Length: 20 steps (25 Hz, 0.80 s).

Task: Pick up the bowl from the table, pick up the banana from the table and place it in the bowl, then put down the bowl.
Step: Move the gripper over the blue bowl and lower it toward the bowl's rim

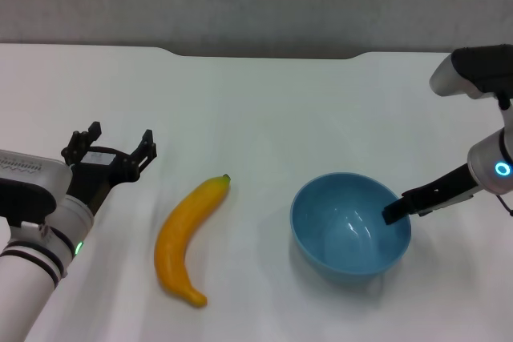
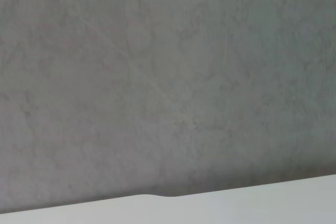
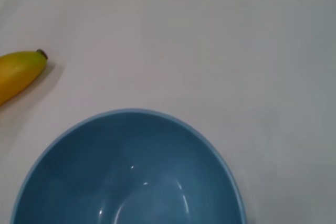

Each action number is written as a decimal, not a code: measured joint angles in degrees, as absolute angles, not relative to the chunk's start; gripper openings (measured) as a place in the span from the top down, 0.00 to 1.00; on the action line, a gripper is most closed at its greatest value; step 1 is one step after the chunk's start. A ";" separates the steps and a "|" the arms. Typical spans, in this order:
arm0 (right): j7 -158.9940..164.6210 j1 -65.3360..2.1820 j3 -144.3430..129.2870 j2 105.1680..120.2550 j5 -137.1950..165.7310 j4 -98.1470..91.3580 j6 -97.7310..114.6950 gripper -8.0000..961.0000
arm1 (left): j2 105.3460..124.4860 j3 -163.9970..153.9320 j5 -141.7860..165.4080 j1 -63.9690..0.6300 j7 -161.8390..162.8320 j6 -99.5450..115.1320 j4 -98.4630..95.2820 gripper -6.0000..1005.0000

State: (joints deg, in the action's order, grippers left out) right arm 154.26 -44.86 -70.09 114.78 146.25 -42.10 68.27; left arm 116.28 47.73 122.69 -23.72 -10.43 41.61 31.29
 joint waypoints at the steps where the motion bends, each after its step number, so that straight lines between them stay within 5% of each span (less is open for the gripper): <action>1: 154.26 -45.02 -70.12 114.79 146.25 -41.56 67.62 0.24 | 116.28 47.73 122.69 -23.73 -10.41 41.61 31.29 0.11; 6: 153.62 -46.97 -70.25 114.86 146.09 -36.54 64.62 0.34 | 116.28 47.72 122.69 -23.85 -10.40 41.65 31.29 0.11; 20: 152.72 -47.80 -70.47 115.19 145.80 -33.71 62.31 0.35 | 116.28 47.73 122.69 -24.43 -10.44 41.63 31.29 0.11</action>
State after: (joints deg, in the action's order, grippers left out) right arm 152.72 -47.80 -70.47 115.19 145.80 -33.71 62.31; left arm 116.28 47.73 122.69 -24.43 -10.44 41.63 31.29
